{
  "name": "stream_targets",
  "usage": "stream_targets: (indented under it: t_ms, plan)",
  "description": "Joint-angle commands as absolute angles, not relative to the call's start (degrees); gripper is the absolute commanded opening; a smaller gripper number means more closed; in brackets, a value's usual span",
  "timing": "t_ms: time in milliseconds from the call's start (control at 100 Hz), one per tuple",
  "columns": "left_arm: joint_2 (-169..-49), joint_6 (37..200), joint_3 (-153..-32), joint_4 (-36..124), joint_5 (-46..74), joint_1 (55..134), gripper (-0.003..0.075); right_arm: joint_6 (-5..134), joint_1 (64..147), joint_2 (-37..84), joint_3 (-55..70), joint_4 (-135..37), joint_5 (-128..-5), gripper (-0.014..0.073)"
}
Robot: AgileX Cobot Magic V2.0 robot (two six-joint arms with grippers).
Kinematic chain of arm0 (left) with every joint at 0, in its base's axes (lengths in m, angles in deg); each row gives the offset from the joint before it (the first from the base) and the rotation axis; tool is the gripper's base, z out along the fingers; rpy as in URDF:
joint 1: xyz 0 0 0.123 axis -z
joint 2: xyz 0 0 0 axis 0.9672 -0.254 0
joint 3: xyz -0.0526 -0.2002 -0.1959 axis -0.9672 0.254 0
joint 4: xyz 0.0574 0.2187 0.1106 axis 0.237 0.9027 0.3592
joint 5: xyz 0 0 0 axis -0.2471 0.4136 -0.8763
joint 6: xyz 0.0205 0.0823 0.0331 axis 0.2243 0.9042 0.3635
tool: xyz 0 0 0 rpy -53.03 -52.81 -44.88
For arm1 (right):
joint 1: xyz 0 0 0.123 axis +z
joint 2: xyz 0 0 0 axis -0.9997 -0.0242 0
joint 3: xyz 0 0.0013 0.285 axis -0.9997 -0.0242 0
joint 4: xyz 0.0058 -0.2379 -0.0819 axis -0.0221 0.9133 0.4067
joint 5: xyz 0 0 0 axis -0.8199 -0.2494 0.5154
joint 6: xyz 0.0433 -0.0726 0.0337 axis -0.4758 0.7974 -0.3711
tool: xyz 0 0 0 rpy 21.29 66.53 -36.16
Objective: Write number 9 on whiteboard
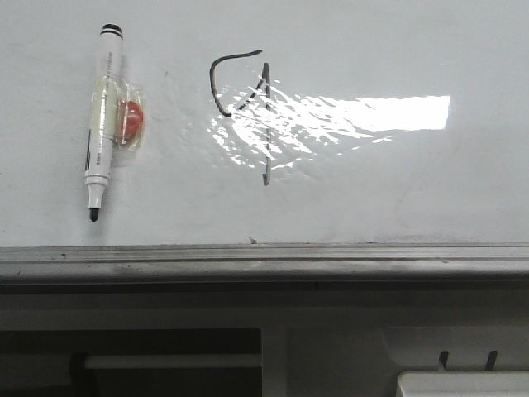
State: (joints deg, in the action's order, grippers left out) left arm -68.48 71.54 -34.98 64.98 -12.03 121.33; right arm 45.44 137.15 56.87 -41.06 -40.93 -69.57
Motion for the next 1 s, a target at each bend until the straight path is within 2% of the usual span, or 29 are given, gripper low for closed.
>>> stream_targets:
  t_ms: [0, 450, 750, 990]
  plan:
    - [-68.8, 71.6, -35.5, 65.2, -16.6, 121.2, -0.002, 46.0, 137.2, 58.7, -40.5, -42.8, -66.2, -0.0069]
    - [-68.8, 71.8, -35.5, 65.2, -16.1, 121.2, -0.002, 46.0, 137.2, 69.3, -40.5, -42.9, -65.3, -0.0069]
    - [-68.8, 71.8, -35.5, 65.3, -16.1, 121.2, -0.002, 46.0, 137.2, 78.8, -40.5, -42.9, -70.2, -0.0069]
    - [-68.8, 71.8, -35.5, 65.2, -18.1, 121.2, -0.002, 46.0, 137.2, 79.7, -40.5, -43.1, -69.4, -0.0069]
